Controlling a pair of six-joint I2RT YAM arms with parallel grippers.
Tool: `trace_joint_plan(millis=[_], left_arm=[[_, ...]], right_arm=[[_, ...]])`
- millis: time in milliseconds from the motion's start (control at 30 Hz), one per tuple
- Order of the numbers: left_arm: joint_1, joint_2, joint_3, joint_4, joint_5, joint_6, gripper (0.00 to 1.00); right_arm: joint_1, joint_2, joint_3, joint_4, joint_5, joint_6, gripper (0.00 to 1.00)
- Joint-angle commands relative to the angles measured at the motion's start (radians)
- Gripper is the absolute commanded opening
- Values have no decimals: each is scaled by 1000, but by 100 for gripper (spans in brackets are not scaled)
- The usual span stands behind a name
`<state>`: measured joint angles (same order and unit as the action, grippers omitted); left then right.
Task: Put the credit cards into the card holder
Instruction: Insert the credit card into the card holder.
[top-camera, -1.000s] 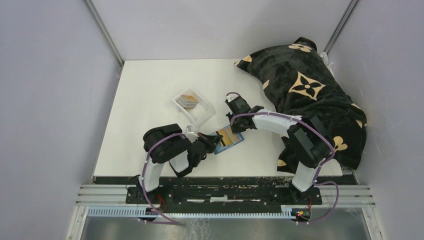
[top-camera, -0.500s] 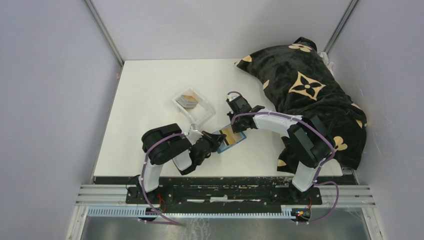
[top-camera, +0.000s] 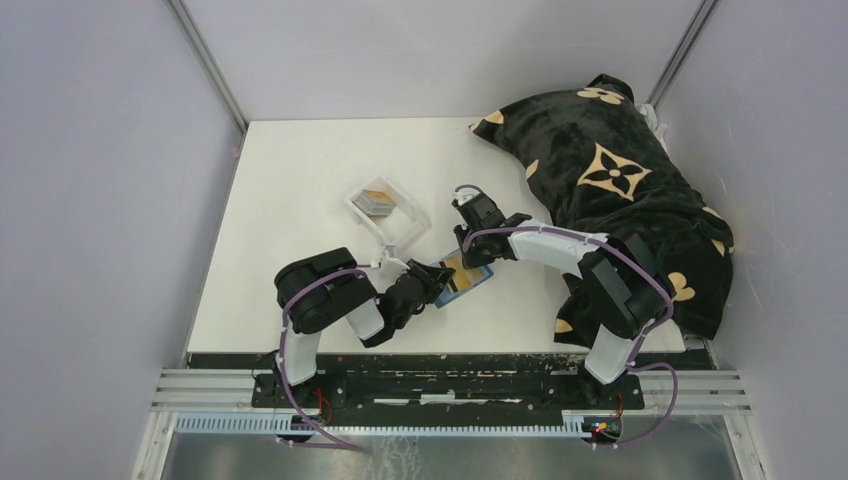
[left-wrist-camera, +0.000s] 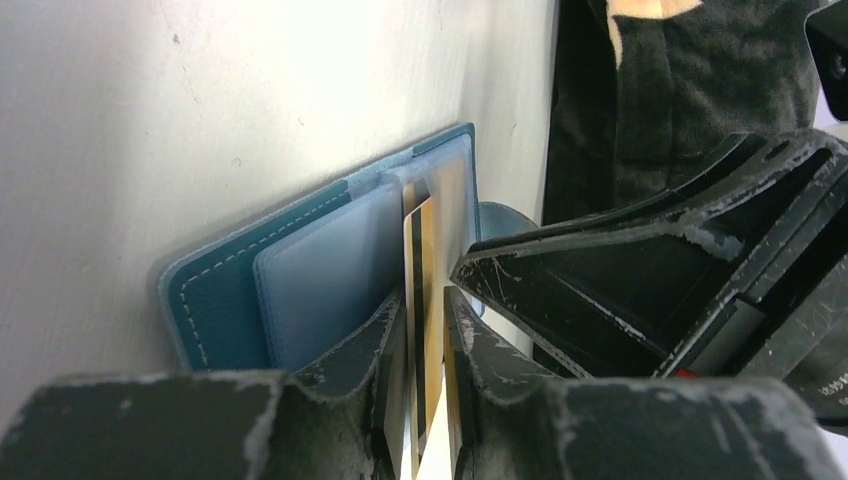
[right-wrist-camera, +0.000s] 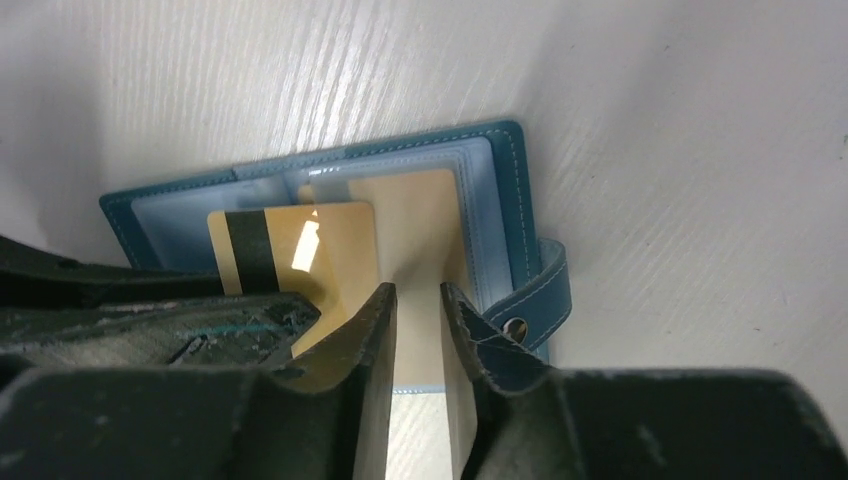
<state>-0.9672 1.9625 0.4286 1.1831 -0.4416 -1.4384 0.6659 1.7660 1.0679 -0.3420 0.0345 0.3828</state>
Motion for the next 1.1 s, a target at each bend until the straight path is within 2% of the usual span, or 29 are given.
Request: trace_joint_plan(millis=[0,67,133,567,700,900,1067], left_arm=[[-8,-2,-6,-58,3,48,27],[-9,-1,-9,-51,4,46,28],[-9,-2,-13,-50,1,41,28],[-10,3,-5,-65,4,12,29],[-9,7,-5,-68,8,9,29],[-7,12,-3,-65,29,8,29],[-6,18,-6,-50,54,7,29]], right_arm=[[8,-70,-27,0,-21,-6,35],[15,-85,-31,0,-28,-7,42],[23,-103,-33,-7,-24,-7,44],[94,-233,-99,-15,15,8,46],[143,-266,-124,8,19,14,35],[203,-276,-140,29,24,20,9],[225,-253,-146,68,4,21,3]])
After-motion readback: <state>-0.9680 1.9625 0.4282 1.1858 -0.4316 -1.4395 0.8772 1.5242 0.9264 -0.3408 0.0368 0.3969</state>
